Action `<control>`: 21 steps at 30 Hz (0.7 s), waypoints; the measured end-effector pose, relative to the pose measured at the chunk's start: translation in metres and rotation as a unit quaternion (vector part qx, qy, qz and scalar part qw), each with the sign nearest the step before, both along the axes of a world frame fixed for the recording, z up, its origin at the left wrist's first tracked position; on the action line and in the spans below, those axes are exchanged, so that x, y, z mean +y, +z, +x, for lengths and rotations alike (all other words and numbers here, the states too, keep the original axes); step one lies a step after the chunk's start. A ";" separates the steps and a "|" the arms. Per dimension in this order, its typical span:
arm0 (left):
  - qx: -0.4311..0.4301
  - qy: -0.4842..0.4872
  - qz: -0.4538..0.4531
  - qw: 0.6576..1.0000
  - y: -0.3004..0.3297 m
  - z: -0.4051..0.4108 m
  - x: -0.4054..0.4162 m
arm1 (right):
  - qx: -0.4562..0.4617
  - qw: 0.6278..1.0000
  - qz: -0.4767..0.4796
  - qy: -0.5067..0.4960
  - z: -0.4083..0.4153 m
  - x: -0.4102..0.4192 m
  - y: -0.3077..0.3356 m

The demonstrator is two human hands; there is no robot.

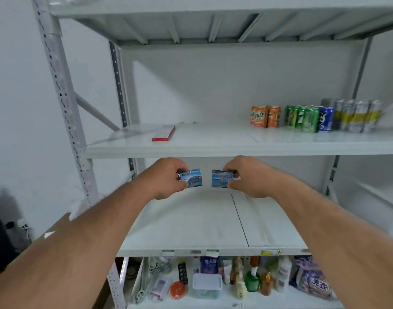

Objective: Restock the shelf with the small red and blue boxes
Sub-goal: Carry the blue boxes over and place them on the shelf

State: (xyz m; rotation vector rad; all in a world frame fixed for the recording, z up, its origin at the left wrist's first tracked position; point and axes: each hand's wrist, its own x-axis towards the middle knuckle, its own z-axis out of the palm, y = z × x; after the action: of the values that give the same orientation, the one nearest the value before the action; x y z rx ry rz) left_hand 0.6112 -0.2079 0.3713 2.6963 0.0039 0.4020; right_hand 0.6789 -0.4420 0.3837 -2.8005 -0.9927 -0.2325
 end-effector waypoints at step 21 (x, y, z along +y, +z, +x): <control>-0.016 -0.055 0.052 0.997 0.072 0.196 0.082 | -0.048 0.998 -0.015 -0.038 0.167 0.076 0.075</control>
State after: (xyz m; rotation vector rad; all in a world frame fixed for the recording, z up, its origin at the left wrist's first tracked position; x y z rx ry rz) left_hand 0.8072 -0.1255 0.4429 2.7750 -0.1778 0.4231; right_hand 0.8457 -0.3656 0.4592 -2.8808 -0.9182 -0.3696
